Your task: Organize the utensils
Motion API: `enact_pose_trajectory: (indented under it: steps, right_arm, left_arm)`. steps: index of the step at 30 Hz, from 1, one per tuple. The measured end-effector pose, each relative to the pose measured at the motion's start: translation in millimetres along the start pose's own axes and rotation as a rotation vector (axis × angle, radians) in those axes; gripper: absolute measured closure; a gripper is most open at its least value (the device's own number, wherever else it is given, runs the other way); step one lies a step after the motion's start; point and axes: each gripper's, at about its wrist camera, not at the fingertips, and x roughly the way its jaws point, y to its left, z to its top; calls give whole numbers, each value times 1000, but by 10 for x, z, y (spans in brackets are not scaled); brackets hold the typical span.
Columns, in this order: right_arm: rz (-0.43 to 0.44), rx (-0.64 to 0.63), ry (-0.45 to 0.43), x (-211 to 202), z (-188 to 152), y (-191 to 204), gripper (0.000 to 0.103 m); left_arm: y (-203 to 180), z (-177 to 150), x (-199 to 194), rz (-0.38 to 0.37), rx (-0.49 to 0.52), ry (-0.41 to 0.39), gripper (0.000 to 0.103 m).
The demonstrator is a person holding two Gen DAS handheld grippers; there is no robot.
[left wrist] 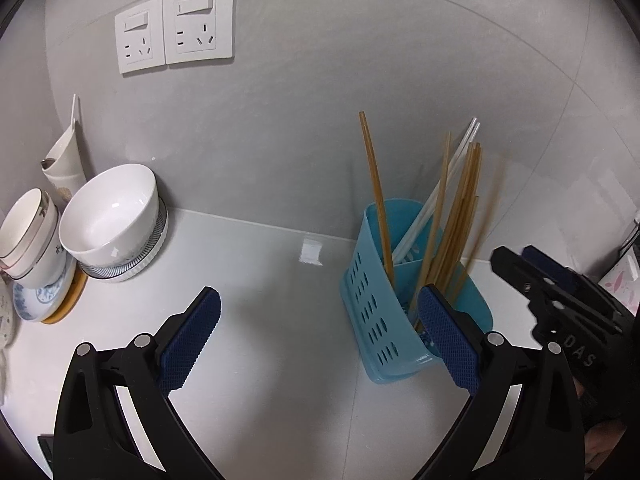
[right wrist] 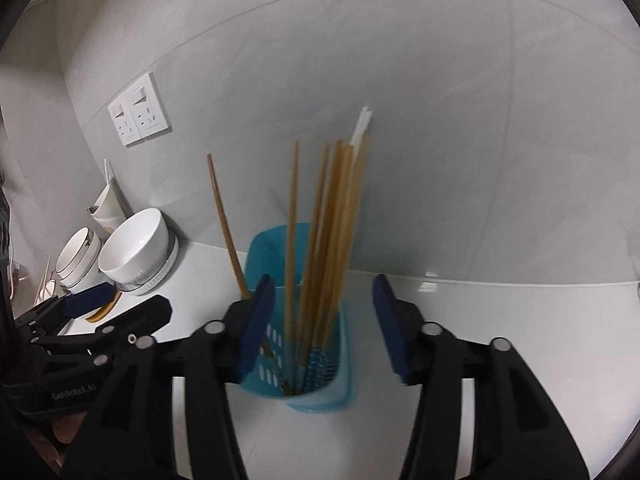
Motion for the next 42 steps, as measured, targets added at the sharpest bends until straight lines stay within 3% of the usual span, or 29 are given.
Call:
enact_pose_trajectory:
  steps: [5,13,24,42]
  right_arm:
    - [-28,-9,-2,-276,-45,-141,23]
    - [-64,0,24,-575,-206,-334,10]
    - [-94,-38,65,-771,-391,-390,9]
    - [-114,-20,98,-706,-375,-444,9]
  left_arm:
    - [-49,-62,-151,-5,4,-8,6]
    - [-215,-252,-315,-23,23,4,6]
    - [-326,-447,-406,-38,27,25,6]
    - [-389,-415,-340,-33,60,23,6]
